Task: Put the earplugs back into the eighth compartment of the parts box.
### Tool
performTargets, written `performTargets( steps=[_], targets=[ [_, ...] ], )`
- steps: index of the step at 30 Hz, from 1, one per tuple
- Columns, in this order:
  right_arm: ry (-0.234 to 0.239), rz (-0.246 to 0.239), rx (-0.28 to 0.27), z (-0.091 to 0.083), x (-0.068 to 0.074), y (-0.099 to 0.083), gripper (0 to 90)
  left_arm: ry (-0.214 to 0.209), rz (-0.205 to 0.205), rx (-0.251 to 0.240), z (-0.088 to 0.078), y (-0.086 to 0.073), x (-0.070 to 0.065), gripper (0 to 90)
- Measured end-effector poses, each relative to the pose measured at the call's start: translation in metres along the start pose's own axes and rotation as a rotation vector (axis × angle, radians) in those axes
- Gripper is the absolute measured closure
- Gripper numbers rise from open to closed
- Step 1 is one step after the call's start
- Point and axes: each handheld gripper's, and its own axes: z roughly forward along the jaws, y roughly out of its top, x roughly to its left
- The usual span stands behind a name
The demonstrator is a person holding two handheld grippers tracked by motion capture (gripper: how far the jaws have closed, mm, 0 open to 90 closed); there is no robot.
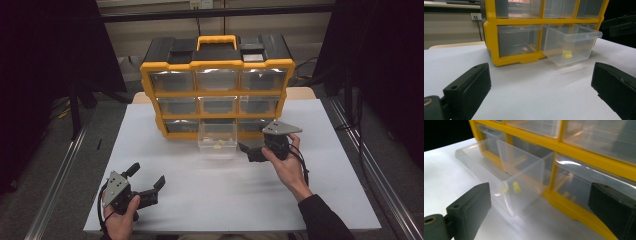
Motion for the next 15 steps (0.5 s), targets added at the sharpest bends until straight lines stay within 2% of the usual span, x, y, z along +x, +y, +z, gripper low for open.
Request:
performTargets(
  steps=[5,9,12,15],
  targets=[
    [-0.024,0.024,-0.033,-0.009,-0.001,-0.014,4.5,0.002,0.002,-0.004,0.0,0.0,0.0,2.8],
    [-0.033,0.044,-0.039,-0.016,0.0,-0.024,4.4,0.003,0.001,-0.005,0.0,0.0,0.0,2.7],
    [-0.069,0.042,-0.054,-0.021,0.003,-0.031,4.4,0.005,0.0,-0.003,0.0,0.0,0.0,2.8],
    [-0.082,0.047,-0.073,-0.029,0.006,-0.034,4.2,0.01,0.004,-0.003,-0.001,0.0,0.0,2.7]
  ],
)
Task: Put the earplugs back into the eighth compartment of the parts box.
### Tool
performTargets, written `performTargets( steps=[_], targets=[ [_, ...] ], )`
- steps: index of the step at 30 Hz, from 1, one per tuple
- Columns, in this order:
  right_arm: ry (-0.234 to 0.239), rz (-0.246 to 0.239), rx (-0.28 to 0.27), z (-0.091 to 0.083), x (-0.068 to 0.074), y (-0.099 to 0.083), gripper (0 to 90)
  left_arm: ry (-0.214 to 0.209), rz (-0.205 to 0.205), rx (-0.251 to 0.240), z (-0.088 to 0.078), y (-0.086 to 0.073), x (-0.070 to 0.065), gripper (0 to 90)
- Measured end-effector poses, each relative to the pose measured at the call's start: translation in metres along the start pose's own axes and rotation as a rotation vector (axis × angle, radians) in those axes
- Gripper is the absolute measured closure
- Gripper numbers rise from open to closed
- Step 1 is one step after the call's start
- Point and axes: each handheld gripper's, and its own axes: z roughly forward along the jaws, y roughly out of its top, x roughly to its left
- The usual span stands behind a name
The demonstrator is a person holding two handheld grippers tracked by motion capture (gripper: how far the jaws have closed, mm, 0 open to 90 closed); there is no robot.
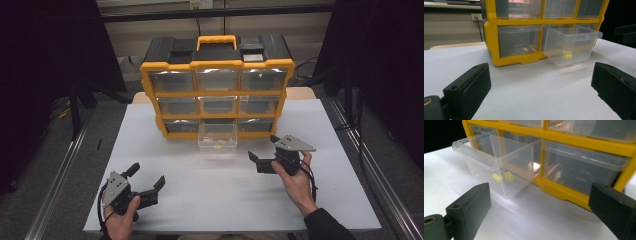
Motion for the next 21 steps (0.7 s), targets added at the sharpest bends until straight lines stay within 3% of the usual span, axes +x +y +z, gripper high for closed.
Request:
performTargets(
  steps=[4,7,21],
  targets=[
    [-0.014,0.024,-0.027,-0.012,-0.003,-0.005,4.1,0.004,-0.013,-0.003,0.0,0.0,0.0,2.8],
    [-0.037,0.048,-0.016,-0.017,-0.004,-0.012,3.9,0.005,-0.017,-0.004,0.0,0.0,-0.001,2.7],
    [-0.119,0.056,-0.104,-0.047,-0.001,-0.026,1.1,0.005,-0.021,-0.007,-0.001,-0.001,-0.001,2.7]
  ],
)
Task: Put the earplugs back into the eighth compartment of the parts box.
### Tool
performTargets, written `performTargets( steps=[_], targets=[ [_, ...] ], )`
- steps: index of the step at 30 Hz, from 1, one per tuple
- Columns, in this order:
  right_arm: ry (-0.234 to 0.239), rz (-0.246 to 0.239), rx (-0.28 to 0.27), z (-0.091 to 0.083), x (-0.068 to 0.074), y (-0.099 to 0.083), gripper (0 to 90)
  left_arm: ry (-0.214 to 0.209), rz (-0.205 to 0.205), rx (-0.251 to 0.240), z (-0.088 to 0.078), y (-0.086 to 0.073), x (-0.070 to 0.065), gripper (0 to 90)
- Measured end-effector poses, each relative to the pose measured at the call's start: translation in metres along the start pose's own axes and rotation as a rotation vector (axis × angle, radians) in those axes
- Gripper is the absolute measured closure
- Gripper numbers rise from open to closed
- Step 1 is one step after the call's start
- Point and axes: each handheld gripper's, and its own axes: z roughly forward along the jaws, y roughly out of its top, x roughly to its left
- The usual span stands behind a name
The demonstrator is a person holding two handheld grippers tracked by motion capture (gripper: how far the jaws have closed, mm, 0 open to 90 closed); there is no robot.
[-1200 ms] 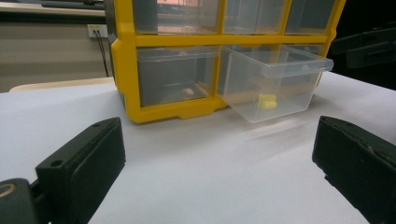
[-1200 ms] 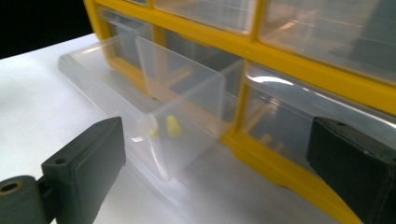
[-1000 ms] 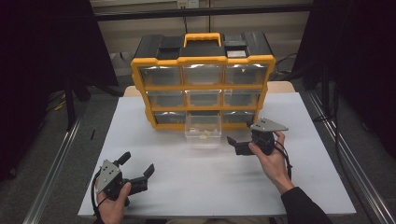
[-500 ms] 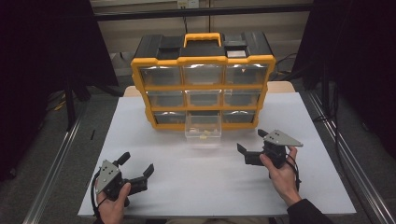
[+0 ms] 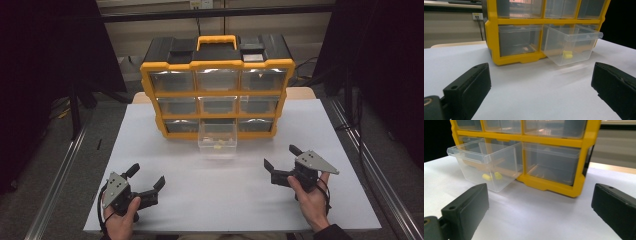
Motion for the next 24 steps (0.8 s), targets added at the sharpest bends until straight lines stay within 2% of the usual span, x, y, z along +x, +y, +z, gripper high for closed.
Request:
performTargets(
  steps=[3,6,8,14,19,21,22,24],
  targets=[
    [-0.009,0.005,-0.009,-0.008,-0.001,-0.001,1.2,0.011,-0.007,-0.001,0.0,0.0,0.001,2.8],
    [-0.023,0.009,-0.022,-0.016,-0.004,-0.003,1.3,0.014,0.003,0.01,-0.001,-0.001,0.001,2.8],
    [-0.049,0.003,-0.028,-0.021,-0.006,-0.005,1.5,0.019,0.011,0.006,-0.003,0.0,0.0,2.8],
    [-0.083,0.013,-0.026,-0.035,-0.01,-0.013,1.6,0.023,0.017,-0.003,-0.006,0.001,-0.001,2.8],
    [-0.09,0.025,-0.029,-0.047,-0.012,-0.021,1.3,0.023,0.011,-0.016,-0.01,0.001,-0.002,2.7],
    [-0.093,0.023,-0.02,-0.049,-0.013,-0.025,1.1,0.022,0.021,-0.018,-0.011,0.001,-0.002,2.7],
    [-0.092,0.037,-0.022,-0.05,-0.013,-0.025,1.1,0.021,0.02,-0.014,-0.011,0.001,-0.002,2.7],
    [-0.104,0.032,-0.039,-0.051,-0.015,-0.023,1.1,0.017,0.017,-0.019,-0.011,0.001,-0.002,2.7]
  ],
)
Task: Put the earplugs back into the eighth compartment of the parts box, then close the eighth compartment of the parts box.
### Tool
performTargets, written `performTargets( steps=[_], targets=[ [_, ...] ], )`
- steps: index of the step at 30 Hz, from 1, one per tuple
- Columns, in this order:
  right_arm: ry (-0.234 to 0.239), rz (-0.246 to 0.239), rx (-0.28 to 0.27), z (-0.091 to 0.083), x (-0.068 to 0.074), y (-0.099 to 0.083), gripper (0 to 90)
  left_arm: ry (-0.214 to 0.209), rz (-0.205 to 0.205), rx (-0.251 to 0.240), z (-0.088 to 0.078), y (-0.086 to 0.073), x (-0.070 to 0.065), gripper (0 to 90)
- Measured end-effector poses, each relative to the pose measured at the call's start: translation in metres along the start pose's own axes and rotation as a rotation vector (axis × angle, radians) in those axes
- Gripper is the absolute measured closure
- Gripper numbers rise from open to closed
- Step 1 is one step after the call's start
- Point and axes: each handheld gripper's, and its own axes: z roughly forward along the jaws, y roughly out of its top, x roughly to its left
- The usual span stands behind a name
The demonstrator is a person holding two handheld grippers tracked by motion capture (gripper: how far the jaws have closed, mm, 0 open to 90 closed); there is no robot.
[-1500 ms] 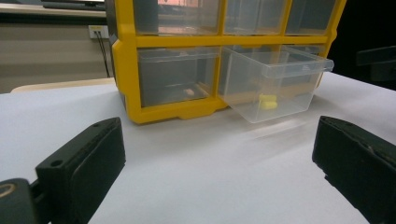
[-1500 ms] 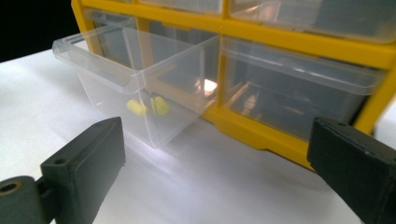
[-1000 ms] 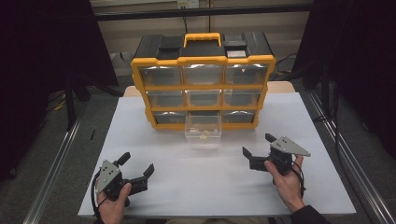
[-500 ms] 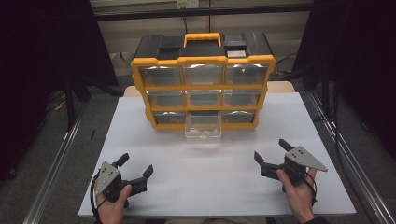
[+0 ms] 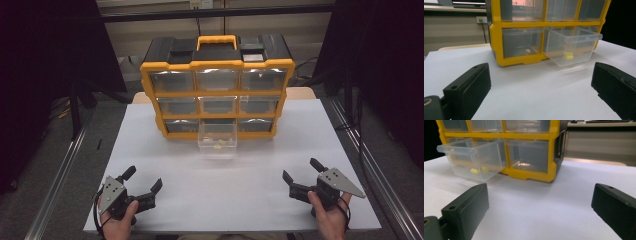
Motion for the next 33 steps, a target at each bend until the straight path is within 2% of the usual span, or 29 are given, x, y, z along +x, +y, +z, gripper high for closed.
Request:
performTargets(
  steps=[7,14,17,24,33],
  targets=[
    [0.005,-0.006,0.009,0.005,-0.001,0.0,1.1,-0.009,-0.002,0.0,0.002,0.0,0.001,2.7],
    [0.043,-0.013,0.024,0.012,0.006,0.001,0.9,-0.013,-0.004,0.004,0.003,0.0,0.003,2.7],
    [0.073,-0.008,0.029,0.015,0.011,0.0,1.3,-0.017,0.002,0.004,0.004,0.0,0.001,2.7],
    [0.143,-0.075,0.03,0.018,0.02,0.001,1.9,-0.012,-0.003,0.006,0.004,0.0,0.002,2.7],
    [0.261,-0.061,0.038,0.031,0.029,0.002,1.3,-0.021,-0.002,0.009,0.006,0.0,0.001,2.7]
  ],
)
